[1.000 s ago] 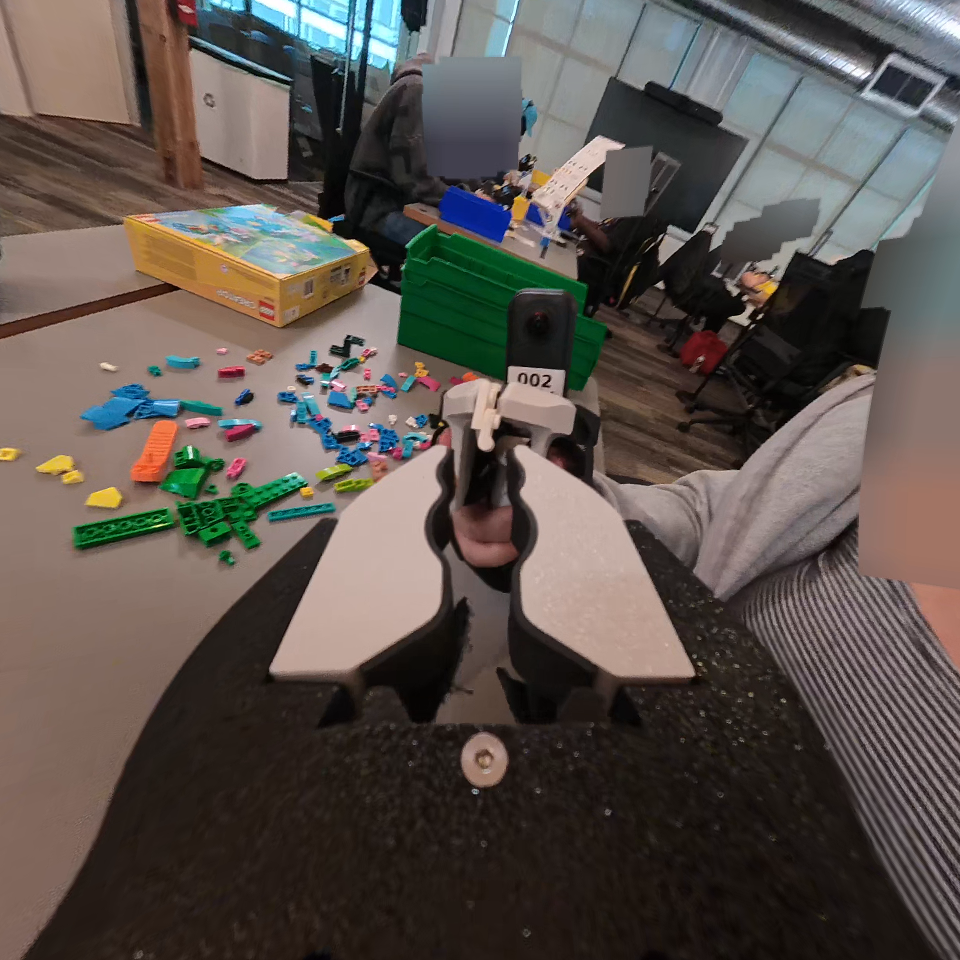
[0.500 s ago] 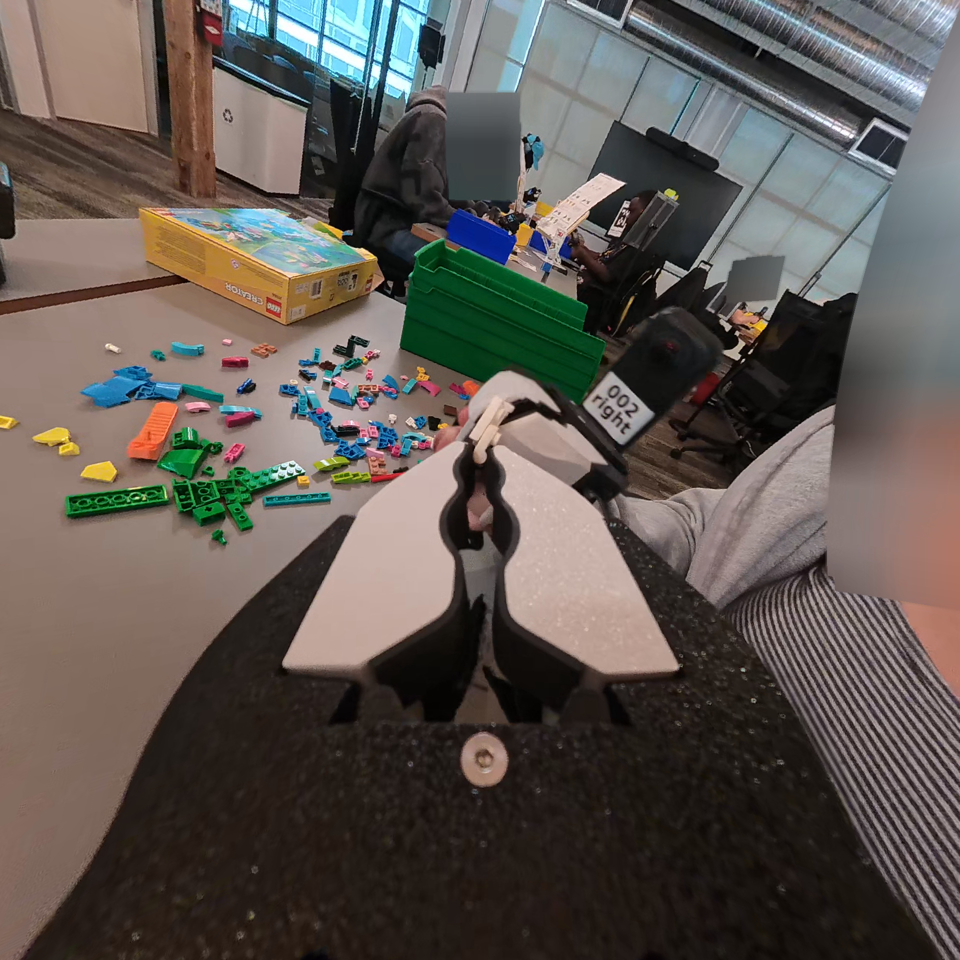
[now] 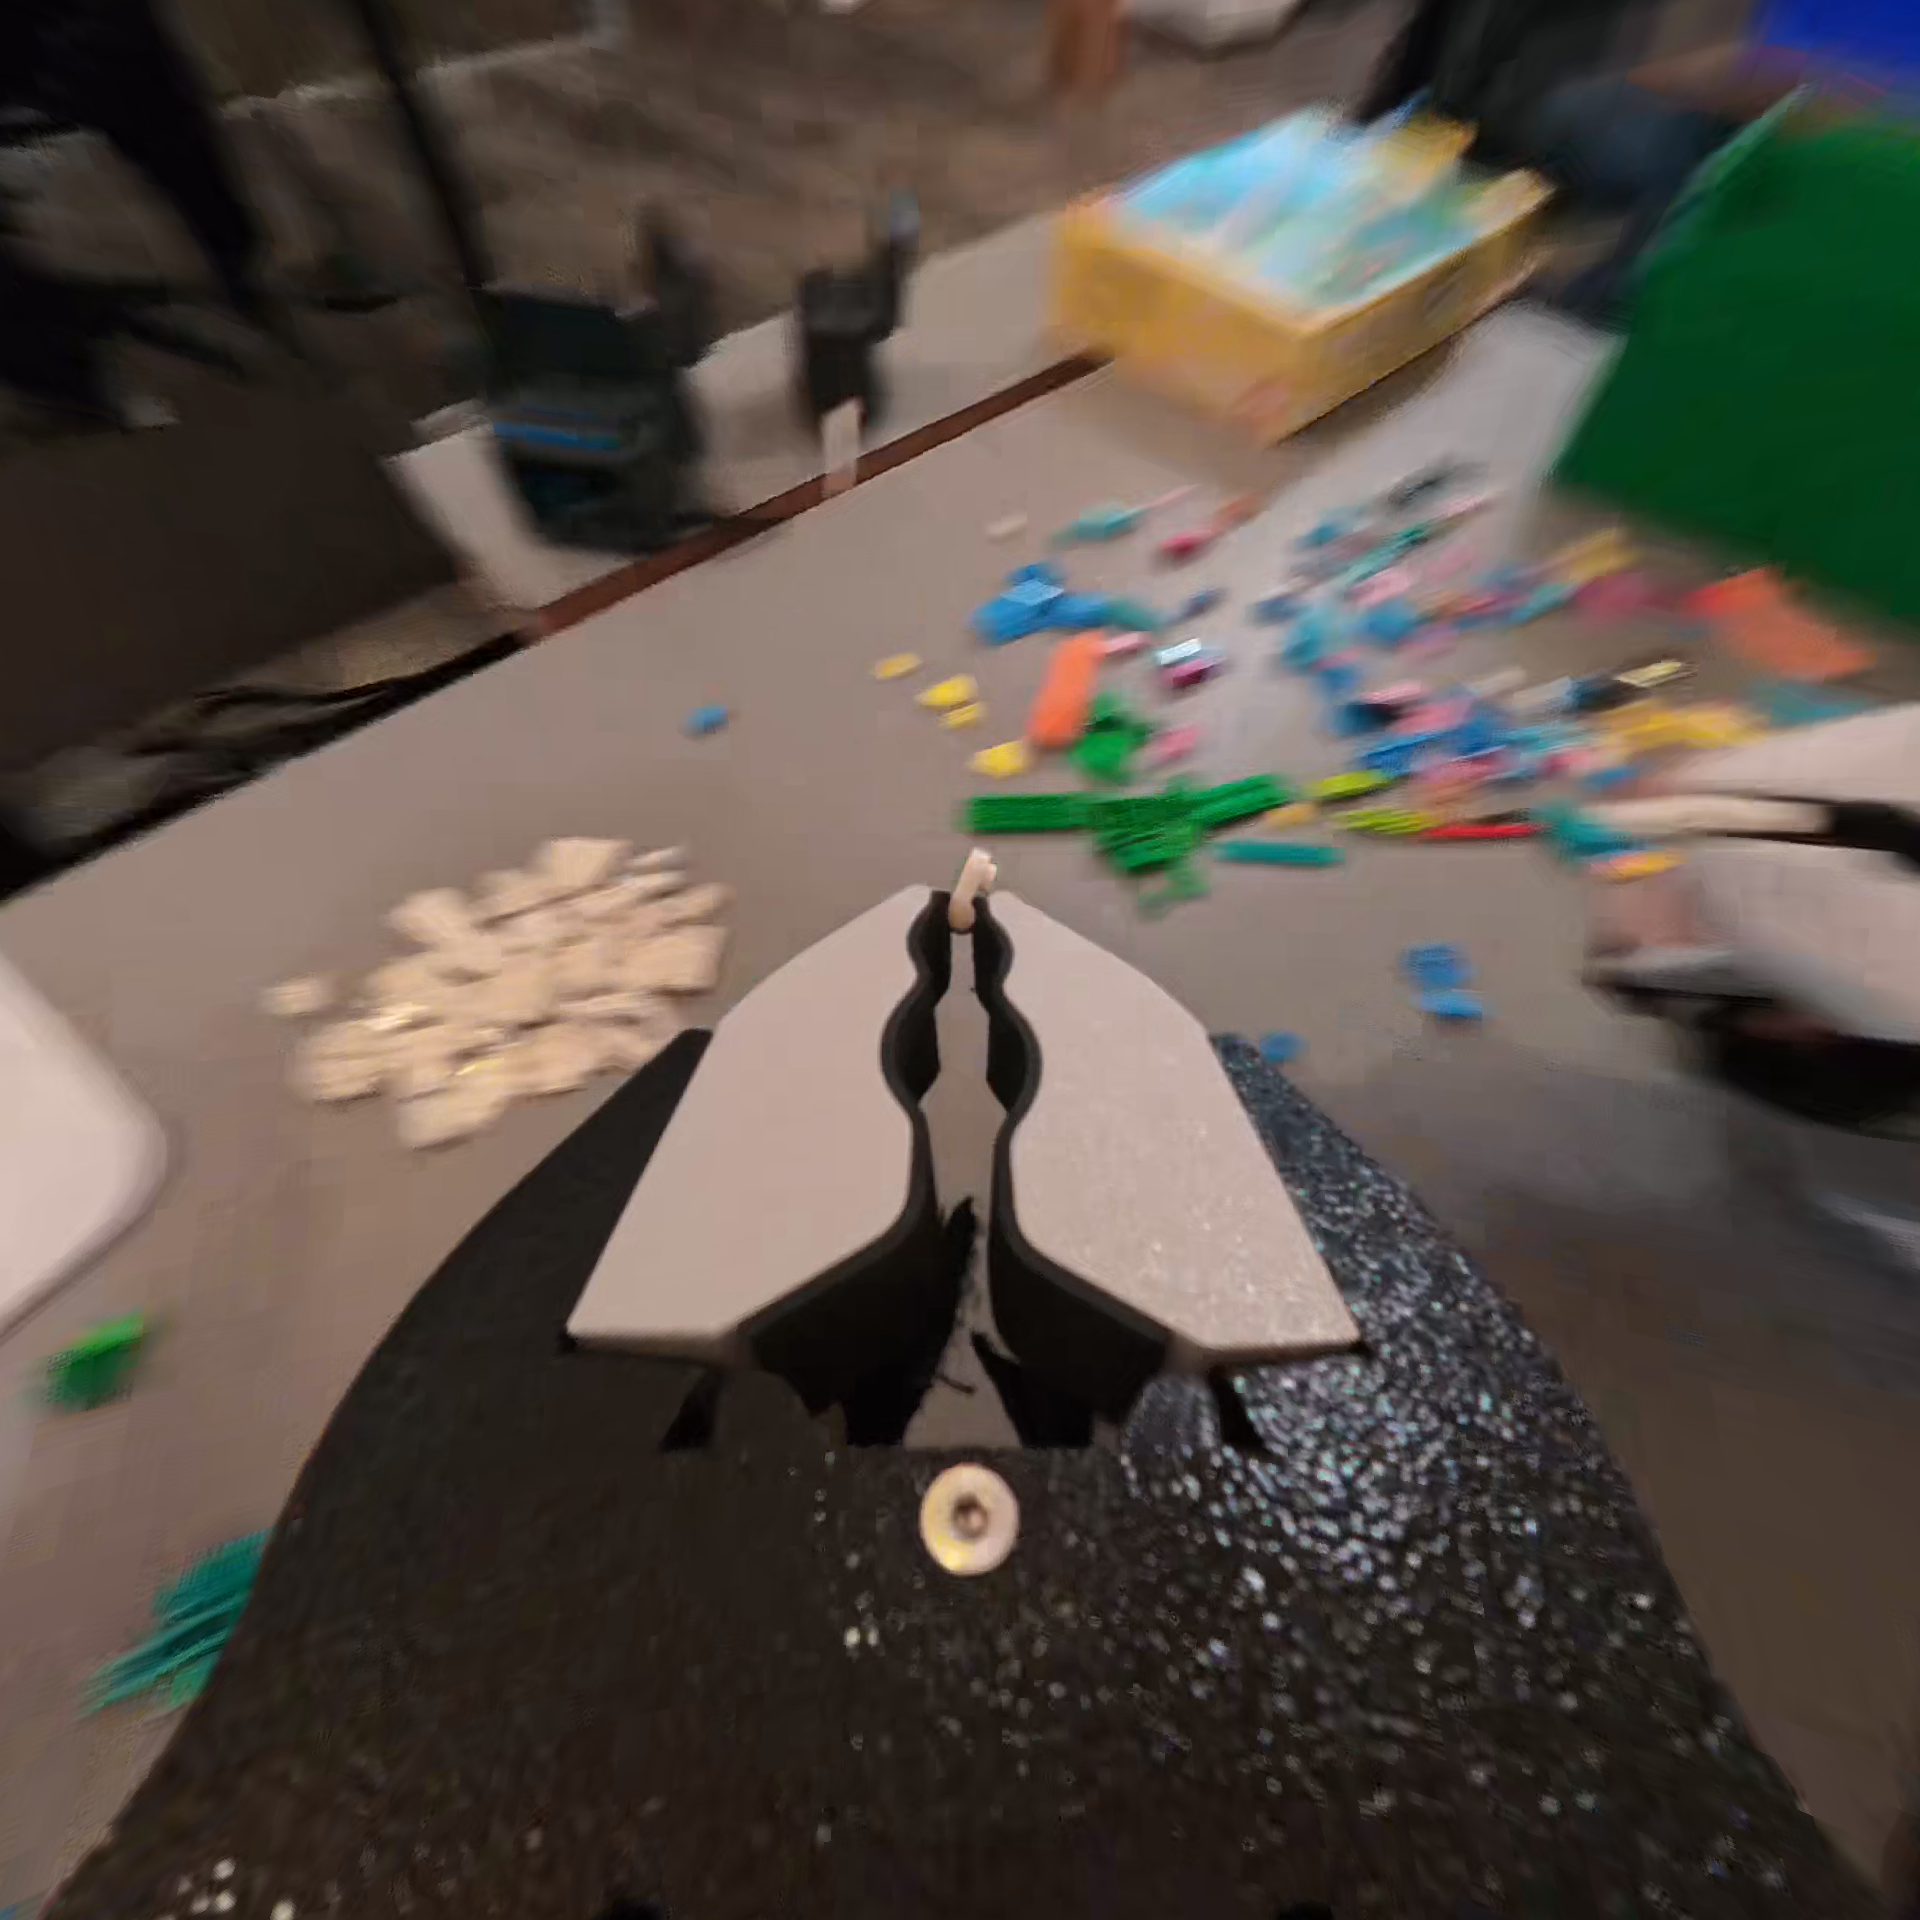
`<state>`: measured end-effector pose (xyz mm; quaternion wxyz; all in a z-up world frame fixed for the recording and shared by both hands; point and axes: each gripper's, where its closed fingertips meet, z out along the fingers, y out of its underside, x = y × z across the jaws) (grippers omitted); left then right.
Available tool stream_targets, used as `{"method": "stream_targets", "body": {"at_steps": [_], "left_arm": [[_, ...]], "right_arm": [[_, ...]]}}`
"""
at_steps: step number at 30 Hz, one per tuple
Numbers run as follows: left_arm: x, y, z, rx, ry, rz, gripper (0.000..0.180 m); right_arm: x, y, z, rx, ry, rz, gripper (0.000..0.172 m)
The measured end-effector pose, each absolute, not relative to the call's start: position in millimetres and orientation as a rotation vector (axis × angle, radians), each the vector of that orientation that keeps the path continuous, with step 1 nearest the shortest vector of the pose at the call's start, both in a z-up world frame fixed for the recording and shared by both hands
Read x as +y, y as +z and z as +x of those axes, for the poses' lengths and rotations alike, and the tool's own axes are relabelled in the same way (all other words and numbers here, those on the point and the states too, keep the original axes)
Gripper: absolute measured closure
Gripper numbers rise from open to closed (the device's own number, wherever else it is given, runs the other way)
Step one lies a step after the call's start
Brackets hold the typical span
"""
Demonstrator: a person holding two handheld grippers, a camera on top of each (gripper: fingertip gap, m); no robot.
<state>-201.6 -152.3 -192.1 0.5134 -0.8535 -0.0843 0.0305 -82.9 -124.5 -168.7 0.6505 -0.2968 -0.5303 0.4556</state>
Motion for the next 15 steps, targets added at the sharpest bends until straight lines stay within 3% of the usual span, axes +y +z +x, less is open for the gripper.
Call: {"method": "stream_targets", "body": {"at_steps": [8, 12, 15], "left_arm": [[-147, -269, -345, -0.162, 0.596, -2.706, 0.176], [-147, -297, -357, -0.307, 0.427, -2.778, 0.176], [-147, -310, -357, -0.356, 0.355, -2.78, 0.163]], "right_arm": [[-111, -196, -99, -1.244, 1.051, -0.822, 0.169], [-115, -204, -103, -1.28, 1.04, -0.826, 0.169], [-118, -204, -103, -1.29, 1.031, -0.818, 0.169]]}}
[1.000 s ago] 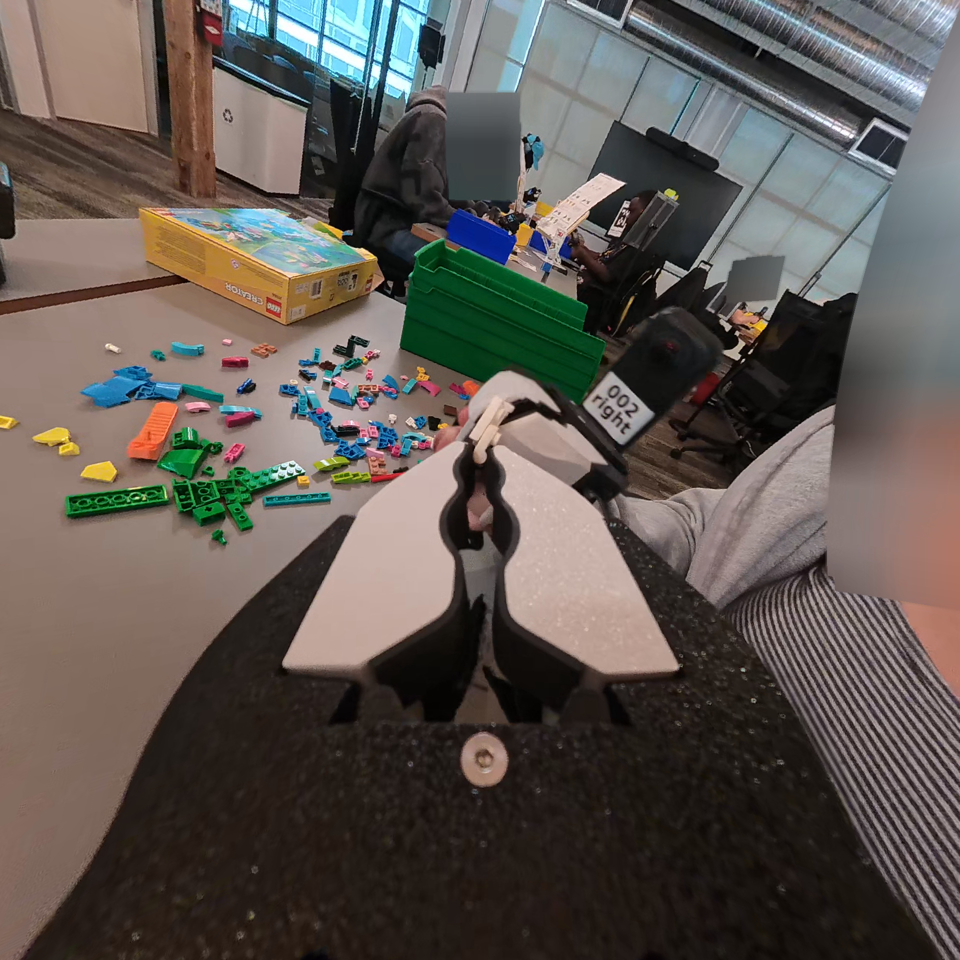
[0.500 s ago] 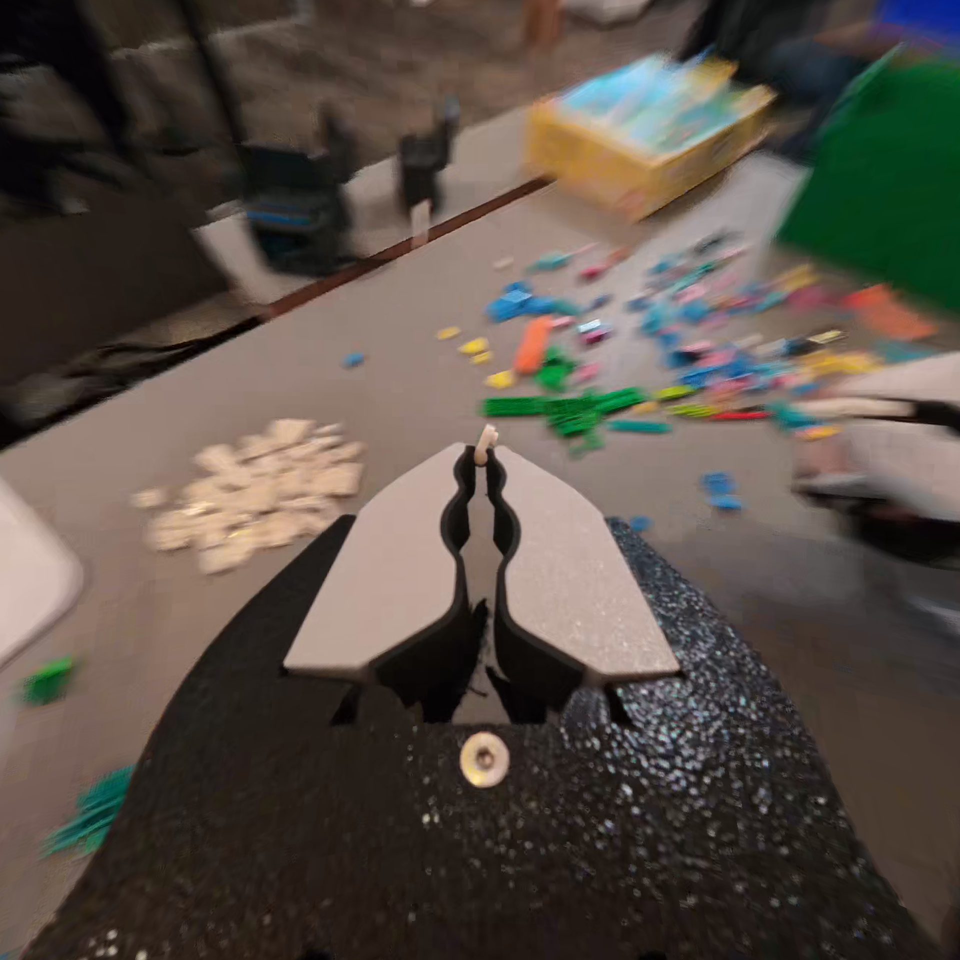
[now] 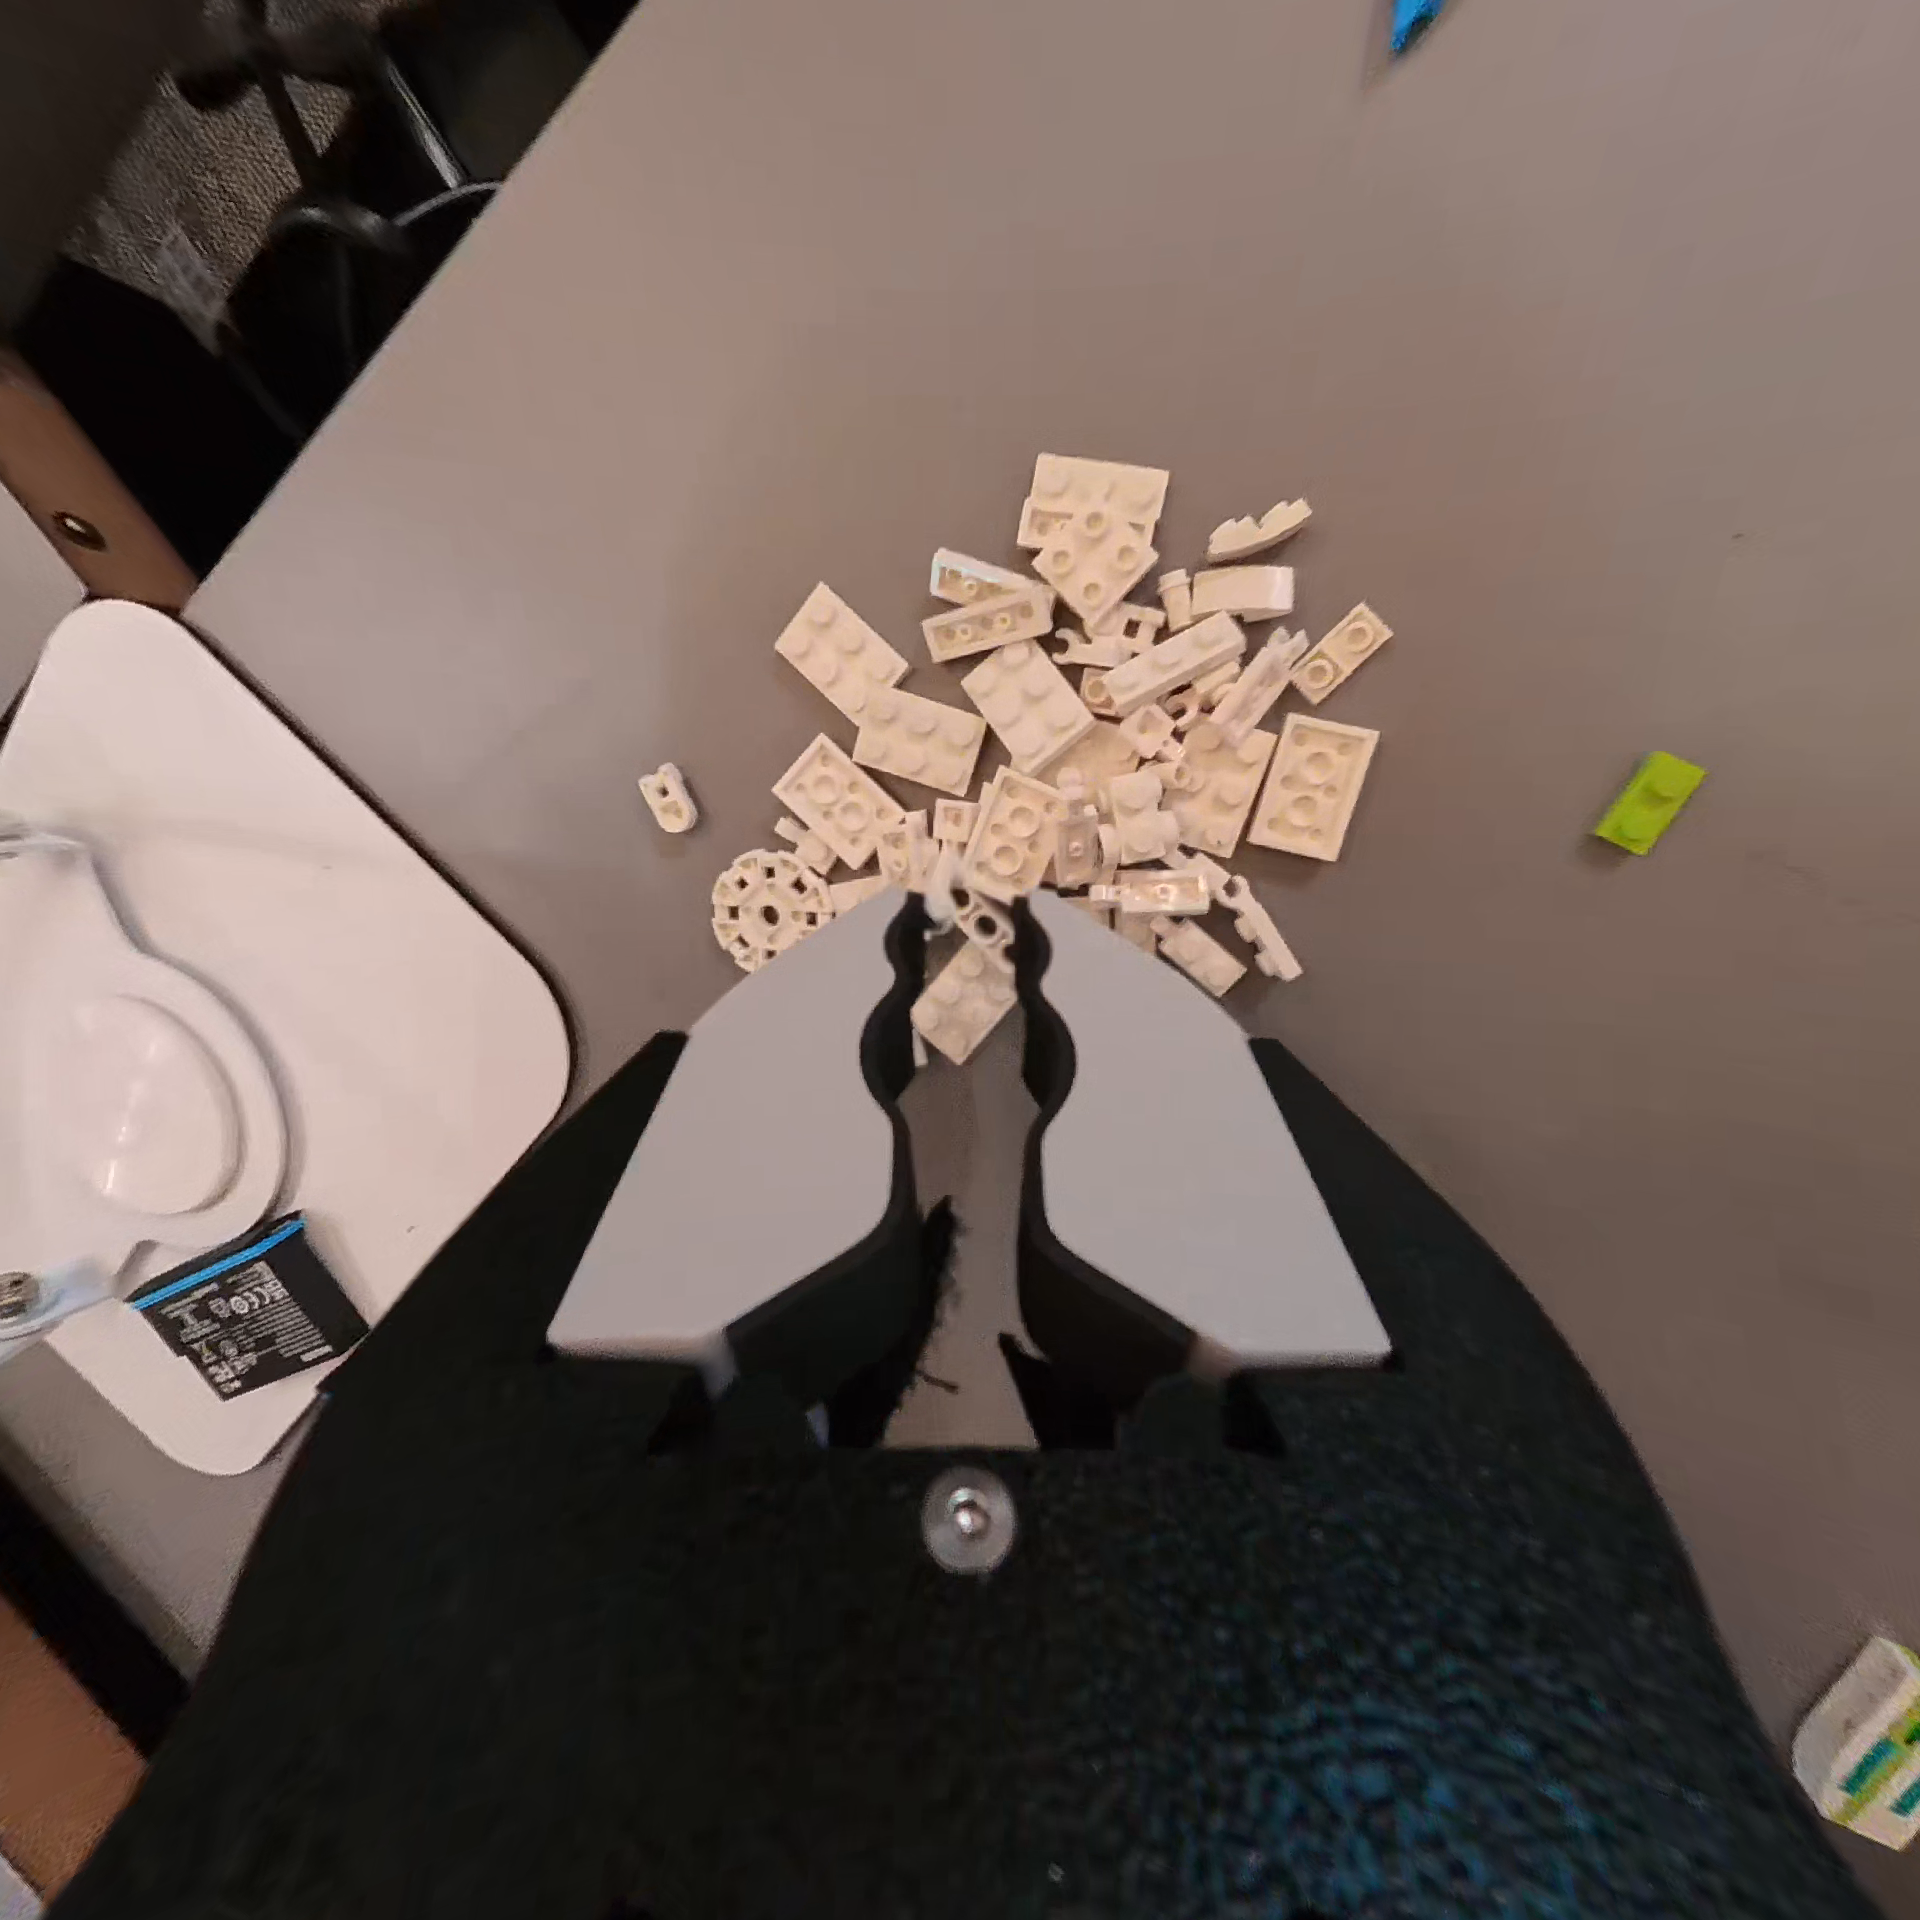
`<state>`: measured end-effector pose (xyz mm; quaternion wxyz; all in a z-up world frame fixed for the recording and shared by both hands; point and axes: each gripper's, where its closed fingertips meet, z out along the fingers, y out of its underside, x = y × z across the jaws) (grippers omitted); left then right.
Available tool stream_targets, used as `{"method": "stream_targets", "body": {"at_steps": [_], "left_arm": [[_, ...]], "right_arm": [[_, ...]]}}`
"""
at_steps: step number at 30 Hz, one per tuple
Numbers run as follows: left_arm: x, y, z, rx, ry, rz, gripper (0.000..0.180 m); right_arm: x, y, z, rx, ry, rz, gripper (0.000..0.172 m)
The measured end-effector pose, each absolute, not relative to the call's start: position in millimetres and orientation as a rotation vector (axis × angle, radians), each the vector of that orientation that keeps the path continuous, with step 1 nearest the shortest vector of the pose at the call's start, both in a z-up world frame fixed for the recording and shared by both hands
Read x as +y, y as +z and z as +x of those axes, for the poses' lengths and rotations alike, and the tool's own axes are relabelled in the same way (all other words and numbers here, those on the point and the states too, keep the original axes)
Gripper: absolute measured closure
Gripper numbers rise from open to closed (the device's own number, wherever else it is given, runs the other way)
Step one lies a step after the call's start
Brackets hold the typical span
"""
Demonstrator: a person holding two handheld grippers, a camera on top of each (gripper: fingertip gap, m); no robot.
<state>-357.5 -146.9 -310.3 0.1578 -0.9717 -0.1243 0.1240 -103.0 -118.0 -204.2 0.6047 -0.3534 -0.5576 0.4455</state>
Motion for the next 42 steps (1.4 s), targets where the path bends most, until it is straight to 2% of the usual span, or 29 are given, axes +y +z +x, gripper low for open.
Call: {"method": "stream_targets", "body": {"at_steps": [2, 6, 8, 10, 15, 19, 24, 26, 29, 32, 36, 42], "left_arm": [[-152, -317, -360, -0.337, 0.395, -2.804, 0.149], [-151, -309, -367, -0.29, 0.536, -2.718, 0.136], [-147, -292, -366, -0.33, 0.535, -2.628, 0.124], [-143, -259, -356, -0.326, 0.54, -2.471, 0.119], [-182, -151, -301, -0.147, 0.718, -1.928, 0.131], [-253, -122, -260, -0.205, 0.832, -1.577, 0.144], [-330, -151, -233, -0.369, 0.913, -1.317, 0.153], [-338, -165, -219, -0.357, 0.875, -1.275, 0.159], [-338, -180, -208, -0.318, 0.944, -1.318, 0.156], [-344, -175, -191, -0.183, 1.153, -1.209, 0.18], [-335, -184, -186, -0.119, 1.186, -1.266, 0.18], [-340, -195, -205, -0.24, 1.053, -1.317, 0.18]], "right_arm": [[-119, -207, -104, -1.304, 1.017, -0.825, 0.169], [-122, -207, -104, -1.315, 1.015, -0.822, 0.169], [-121, -209, -105, -1.323, 1.009, -0.826, 0.169], [-121, -212, -106, -1.334, 1.015, -0.839, 0.169], [-128, -217, -110, -1.37, 1.026, -0.845, 0.169], [-139, -221, -112, -1.41, 1.01, -0.81, 0.169], [-153, -230, -122, -1.455, 1.031, -0.801, 0.169], [-158, -236, -136, -1.507, 1.075, -0.826, 0.169], [-160, -234, -176, -1.595, 1.118, -0.873, 0.169], [-152, -237, -237, -1.711, 1.054, -0.953, 0.169], [-152, -264, -299, -1.925, 0.978, -1.231, 0.169], [-154, -279, -341, -1.957, 0.839, -1.344, 0.168]]}}
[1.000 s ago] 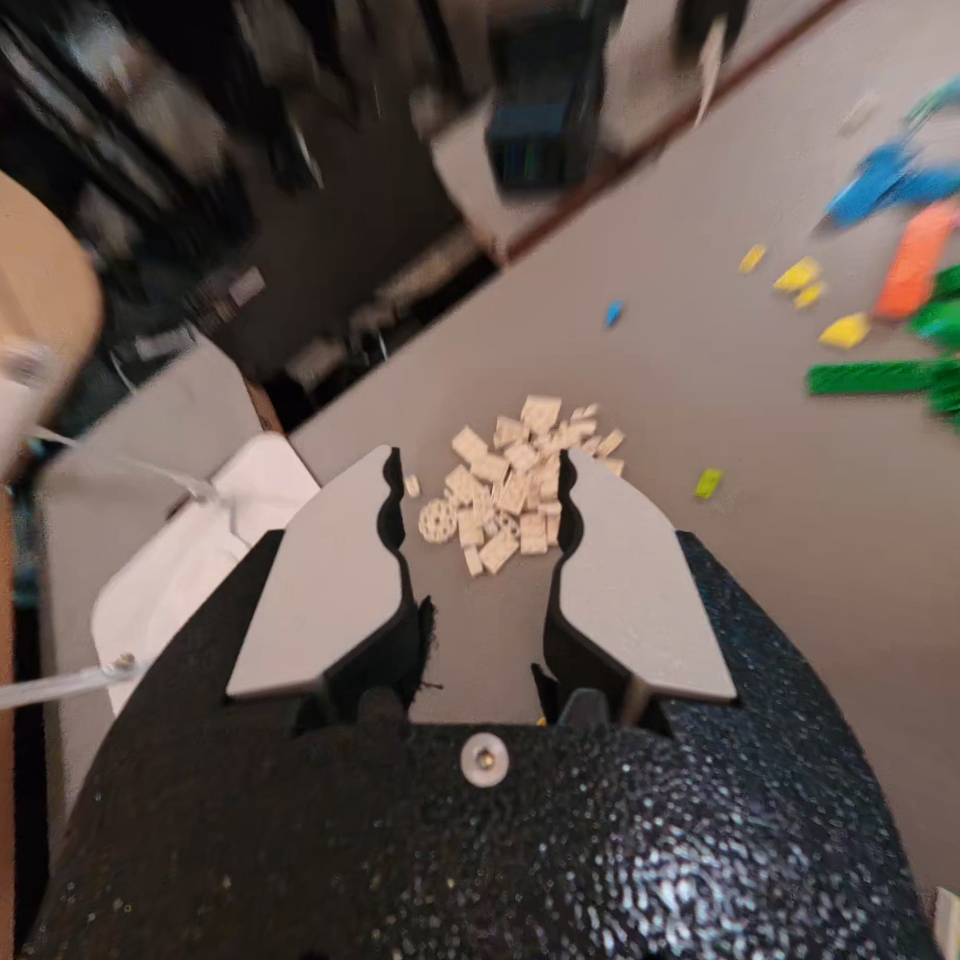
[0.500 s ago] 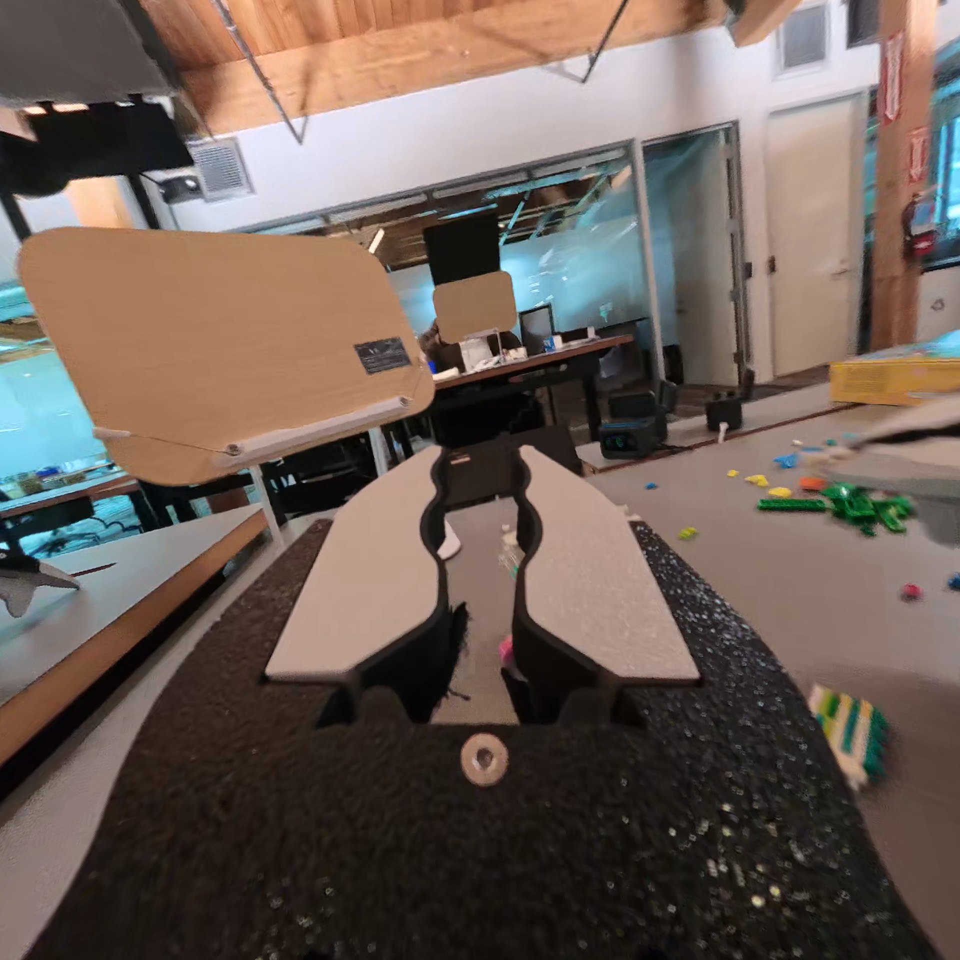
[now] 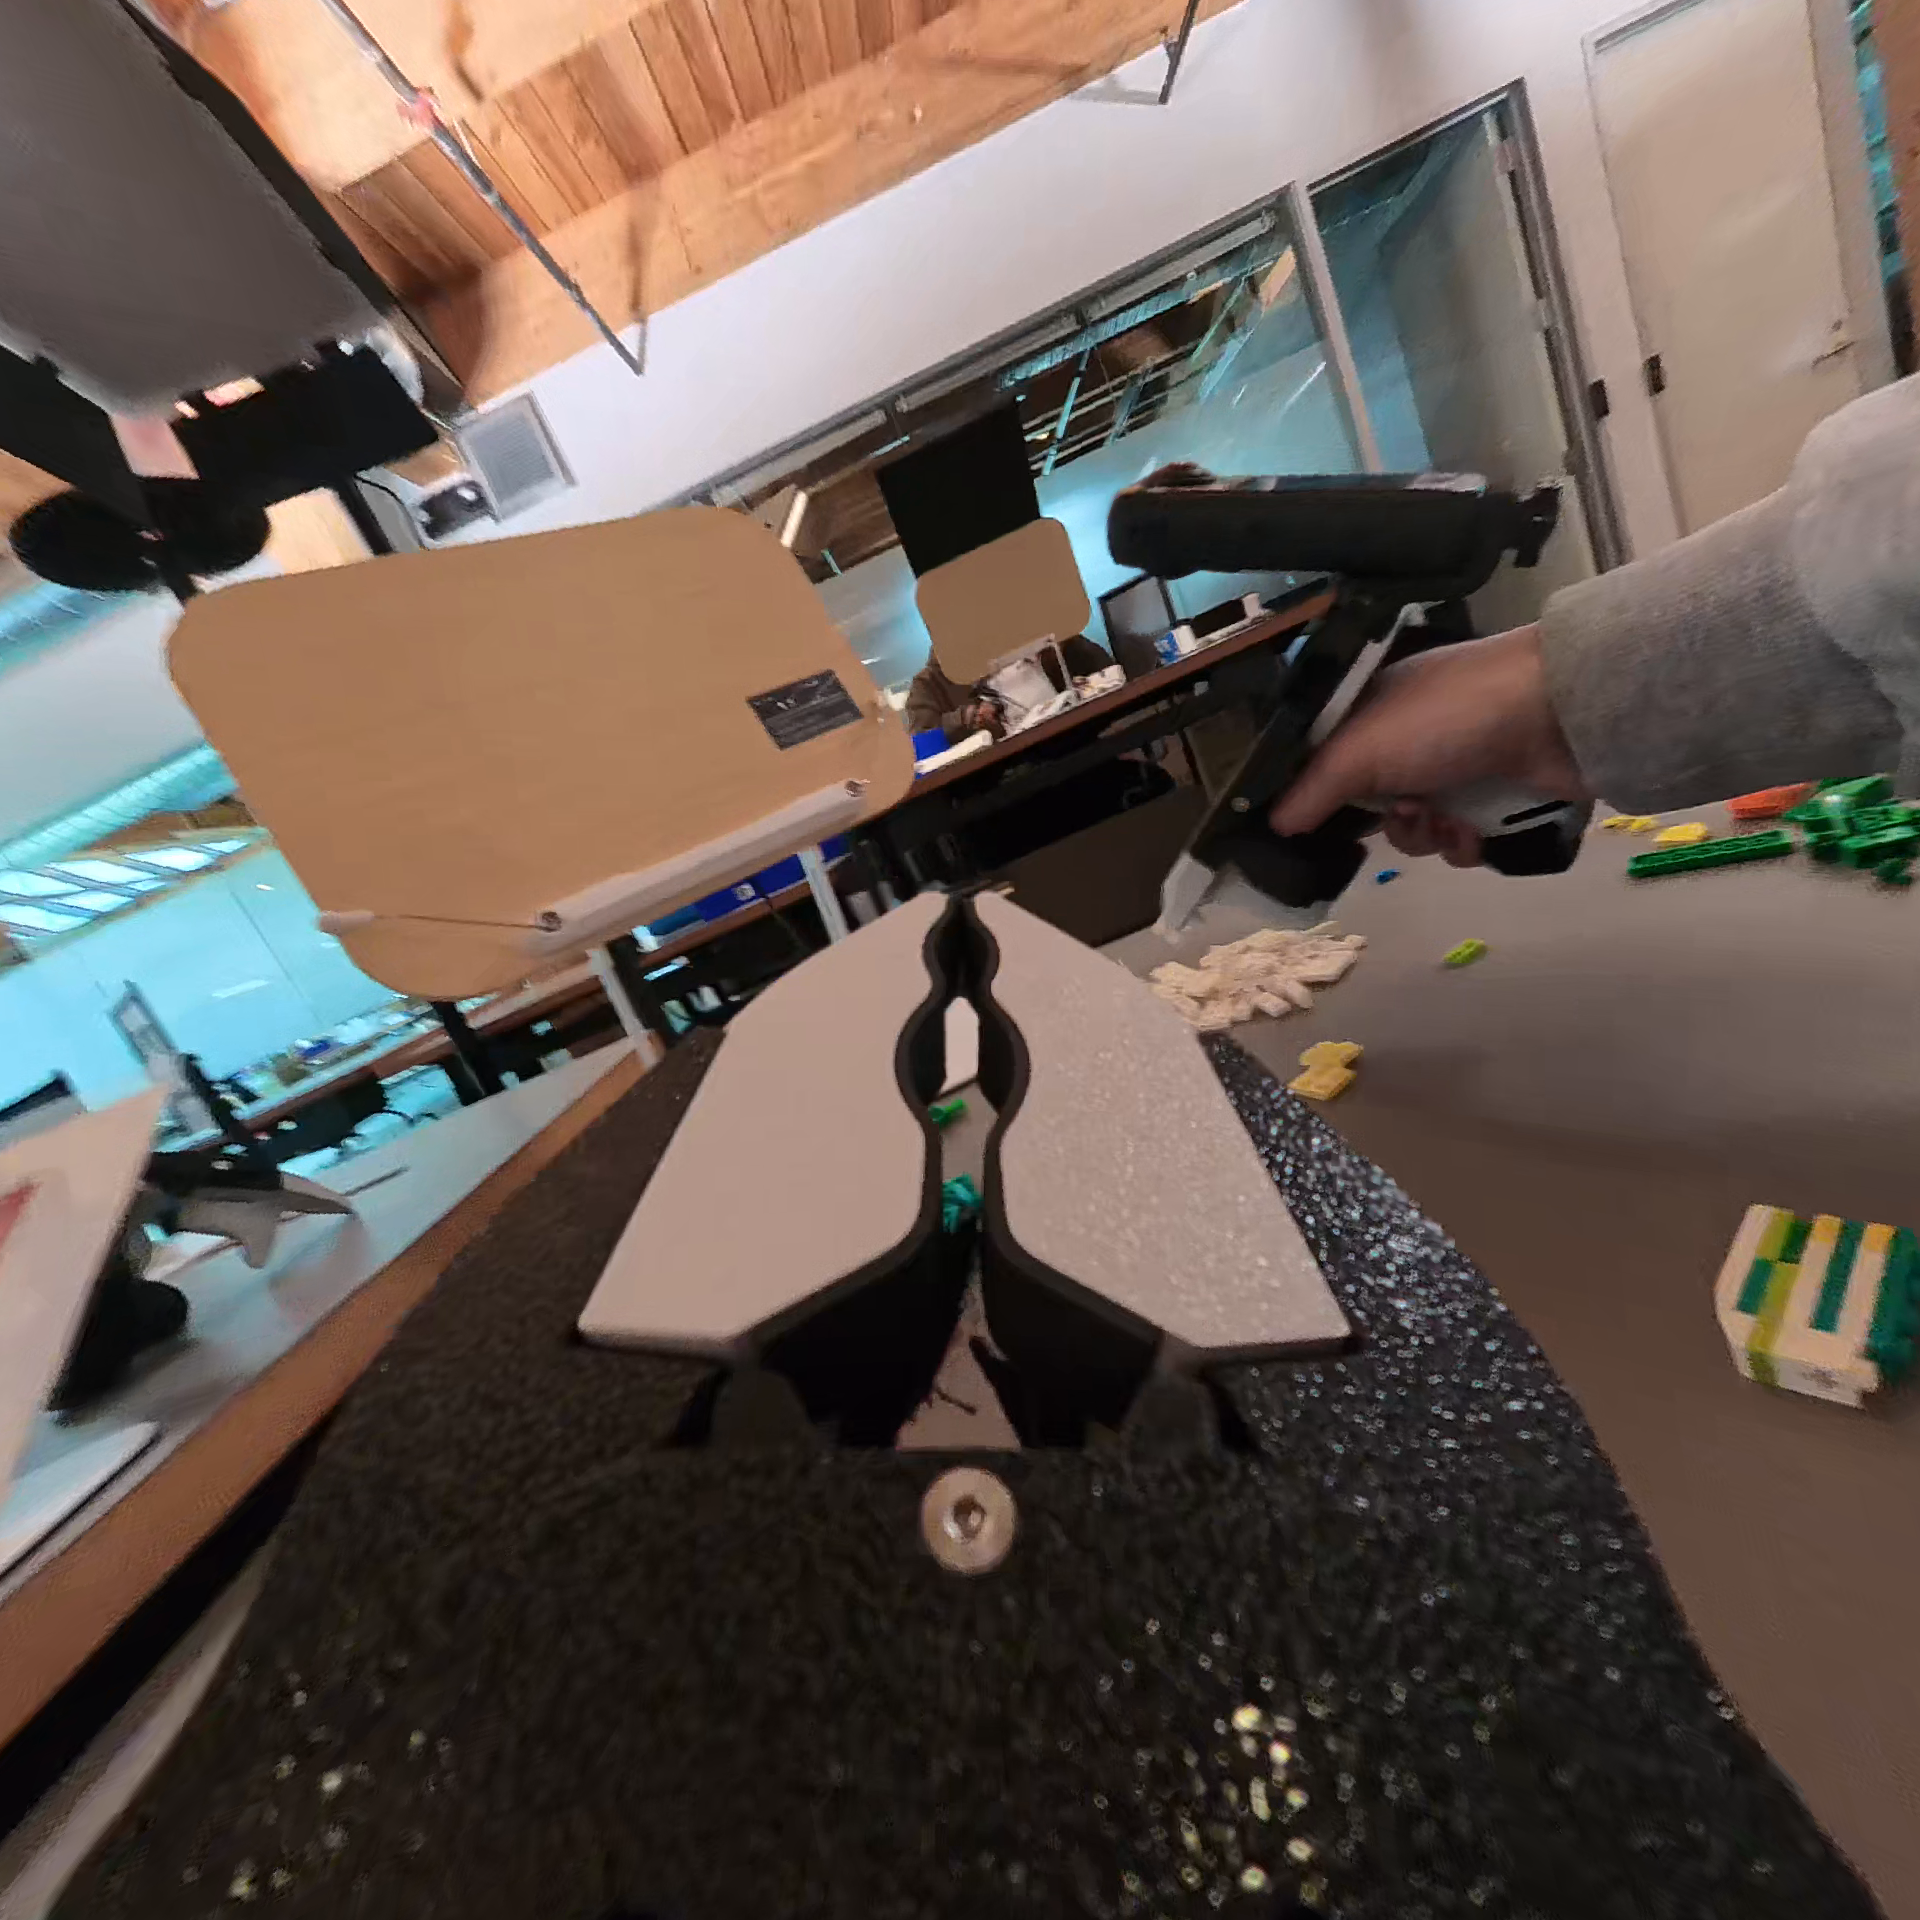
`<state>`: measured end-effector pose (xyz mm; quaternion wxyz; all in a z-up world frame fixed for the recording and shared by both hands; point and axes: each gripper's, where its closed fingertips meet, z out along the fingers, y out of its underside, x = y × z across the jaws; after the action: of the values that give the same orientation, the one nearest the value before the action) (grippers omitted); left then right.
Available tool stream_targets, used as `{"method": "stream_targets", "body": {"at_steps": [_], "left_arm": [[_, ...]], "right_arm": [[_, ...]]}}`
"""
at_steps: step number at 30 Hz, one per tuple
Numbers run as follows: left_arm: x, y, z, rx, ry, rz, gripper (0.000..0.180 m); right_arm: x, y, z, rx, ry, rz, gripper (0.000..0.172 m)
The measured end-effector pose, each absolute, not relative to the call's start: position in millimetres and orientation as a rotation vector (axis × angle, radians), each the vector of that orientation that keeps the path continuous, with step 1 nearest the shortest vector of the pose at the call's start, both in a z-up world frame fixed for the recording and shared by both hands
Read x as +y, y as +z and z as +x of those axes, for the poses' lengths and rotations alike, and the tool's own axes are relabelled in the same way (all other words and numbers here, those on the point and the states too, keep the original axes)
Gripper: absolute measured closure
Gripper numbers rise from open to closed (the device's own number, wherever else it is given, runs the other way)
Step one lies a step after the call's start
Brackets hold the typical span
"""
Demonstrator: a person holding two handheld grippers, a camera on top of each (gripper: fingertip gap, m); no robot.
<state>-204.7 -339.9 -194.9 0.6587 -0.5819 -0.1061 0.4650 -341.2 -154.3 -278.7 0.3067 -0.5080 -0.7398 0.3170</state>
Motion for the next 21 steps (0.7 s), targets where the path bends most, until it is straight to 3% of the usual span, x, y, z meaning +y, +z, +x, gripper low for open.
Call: {"method": "stream_targets", "body": {"at_steps": [5, 11, 15, 21], "left_arm": [[-330, -200, -197, -0.192, 0.958, -1.354, 0.18], [-311, -207, -175, -0.065, 0.791, -1.398, 0.18], [-287, -216, -136, 0.069, 0.48, -1.452, 0.18], [-276, -220, -112, 0.098, 0.349, -1.508, 0.18]], "right_arm": [[-149, -263, -338, -1.867, 0.887, -1.307, 0.137], [-187, -232, -254, -2.079, 1.14, -1.007, 0.139], [-241, -267, -99, -2.748, 1.255, -0.562, 0.143], [-251, -319, -25, -2.857, 0.923, -0.342, 0.137]]}}
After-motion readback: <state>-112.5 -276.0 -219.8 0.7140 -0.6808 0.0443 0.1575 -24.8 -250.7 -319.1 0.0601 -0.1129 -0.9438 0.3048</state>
